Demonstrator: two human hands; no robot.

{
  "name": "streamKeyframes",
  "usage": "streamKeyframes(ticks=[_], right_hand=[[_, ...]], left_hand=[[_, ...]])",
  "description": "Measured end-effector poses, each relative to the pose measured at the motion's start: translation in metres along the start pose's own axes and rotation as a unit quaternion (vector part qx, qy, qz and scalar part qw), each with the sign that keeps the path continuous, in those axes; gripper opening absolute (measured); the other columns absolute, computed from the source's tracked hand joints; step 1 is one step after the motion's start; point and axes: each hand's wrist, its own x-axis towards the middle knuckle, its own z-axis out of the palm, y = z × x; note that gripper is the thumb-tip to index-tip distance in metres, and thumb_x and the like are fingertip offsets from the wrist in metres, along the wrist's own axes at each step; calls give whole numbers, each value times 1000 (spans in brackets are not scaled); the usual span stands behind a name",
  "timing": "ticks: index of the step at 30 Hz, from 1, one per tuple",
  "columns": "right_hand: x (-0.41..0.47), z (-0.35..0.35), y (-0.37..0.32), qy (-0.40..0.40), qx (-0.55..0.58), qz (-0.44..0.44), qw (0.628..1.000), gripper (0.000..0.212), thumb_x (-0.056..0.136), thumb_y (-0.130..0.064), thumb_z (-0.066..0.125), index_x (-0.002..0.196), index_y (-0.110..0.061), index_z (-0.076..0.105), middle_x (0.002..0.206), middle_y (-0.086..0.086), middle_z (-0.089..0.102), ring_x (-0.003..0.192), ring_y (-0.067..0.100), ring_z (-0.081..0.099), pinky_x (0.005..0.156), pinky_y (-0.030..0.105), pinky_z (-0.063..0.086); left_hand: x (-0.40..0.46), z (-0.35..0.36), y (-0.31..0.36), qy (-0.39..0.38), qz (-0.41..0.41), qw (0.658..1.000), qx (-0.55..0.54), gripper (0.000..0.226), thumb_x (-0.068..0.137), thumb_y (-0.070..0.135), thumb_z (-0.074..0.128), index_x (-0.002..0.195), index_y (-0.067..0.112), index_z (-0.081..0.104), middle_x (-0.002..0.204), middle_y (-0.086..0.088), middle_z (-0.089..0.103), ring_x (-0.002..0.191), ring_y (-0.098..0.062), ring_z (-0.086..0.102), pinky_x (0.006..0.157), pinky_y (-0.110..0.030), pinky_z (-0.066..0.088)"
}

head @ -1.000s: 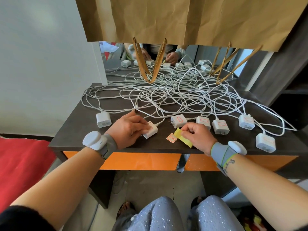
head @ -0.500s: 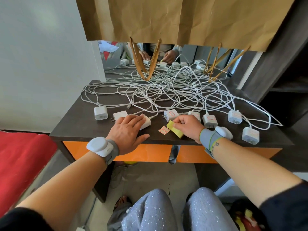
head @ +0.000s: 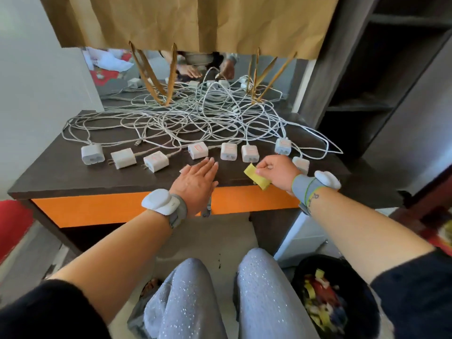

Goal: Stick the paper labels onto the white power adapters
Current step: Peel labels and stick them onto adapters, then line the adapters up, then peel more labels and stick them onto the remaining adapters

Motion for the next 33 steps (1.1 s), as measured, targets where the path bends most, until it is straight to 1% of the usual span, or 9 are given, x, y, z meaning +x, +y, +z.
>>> streamKeyframes(ticks=[2, 6, 9, 13, 19, 24, 27, 30, 33], right_hand=[[-14, -20, 28, 29, -5, 25, 999, 3, 80, -15, 67, 80, -12, 67, 78, 3, 61, 77, 16, 55, 69, 24, 42], [-54, -55, 93, 73, 2, 114, 991, 19, 78, -16, 68, 62, -19, 59, 63, -5, 54, 61, 12, 49, 50, 19, 39], [-83, -67, 149, 78, -39, 197, 977, 22, 79, -17, 65, 58, -16, 58, 63, -4, 56, 70, 20, 52, 59, 25, 39], [-106, -63, 214, 48, -67, 285, 955, 21, 82, -21, 65, 88, -2, 68, 100, 12, 68, 97, 28, 61, 82, 31, 46], [-119, -46, 276, 6, -108, 380, 918, 26, 85, -18, 59, 106, -4, 66, 114, 16, 65, 109, 31, 58, 89, 31, 44], [-123, -33, 305, -1, -140, 405, 903, 5, 85, -16, 56, 83, -12, 53, 111, 19, 64, 107, 34, 58, 85, 34, 45], [-120, -31, 304, 0, -134, 420, 898, 26, 88, -23, 55, 66, -10, 50, 76, 10, 61, 82, 28, 63, 64, 27, 44], [-109, -33, 281, -16, -140, 398, 906, 26, 90, -28, 50, 82, -4, 59, 89, 15, 67, 89, 33, 65, 78, 35, 53], [-90, -34, 244, 20, -111, 353, 929, 25, 88, -18, 48, 93, 1, 63, 101, 21, 67, 93, 36, 64, 84, 39, 53]], left_hand=[[13, 4, 25, -9, 14, 1000, -9, 53, 100, 28, 26, 148, 12, 9, 159, -4, 9, 146, -18, 4, 118, -36, 12], [45, 14, 78, -5, 51, 999, 0, 57, 100, 29, 26, 148, 11, 1, 159, -6, -1, 146, -21, -4, 119, -35, 6], [66, 27, 118, 9, 53, 998, 10, 65, 98, 36, 28, 147, 12, -7, 159, -6, -8, 145, -22, -10, 120, -39, 1], [86, 49, 150, -9, 12, 1000, 8, 73, 95, 49, 29, 147, 15, -9, 158, -7, -9, 145, -22, -12, 119, -44, 1], [88, 74, 144, 63, 9, 995, 78, 81, 88, 58, 35, 147, 20, -4, 159, -6, 3, 146, -22, 0, 118, -46, 7], [88, 84, 142, 92, 13, 991, 95, 88, 83, 59, 44, 147, 18, 1, 157, -11, 14, 145, -26, 12, 115, -47, 14], [89, 81, 143, 94, 17, 991, 97, 90, 81, 58, 48, 147, 17, 3, 156, -12, 17, 144, -27, 16, 115, -47, 15], [85, 72, 144, 71, 7, 993, 99, 91, 82, 58, 47, 147, 17, -1, 157, -10, 13, 145, -26, 12, 116, -46, 12], [86, 59, 143, 16, 13, 997, 78, 86, 87, 53, 43, 147, 16, -6, 159, -8, 3, 146, -22, 3, 118, -44, 6]])
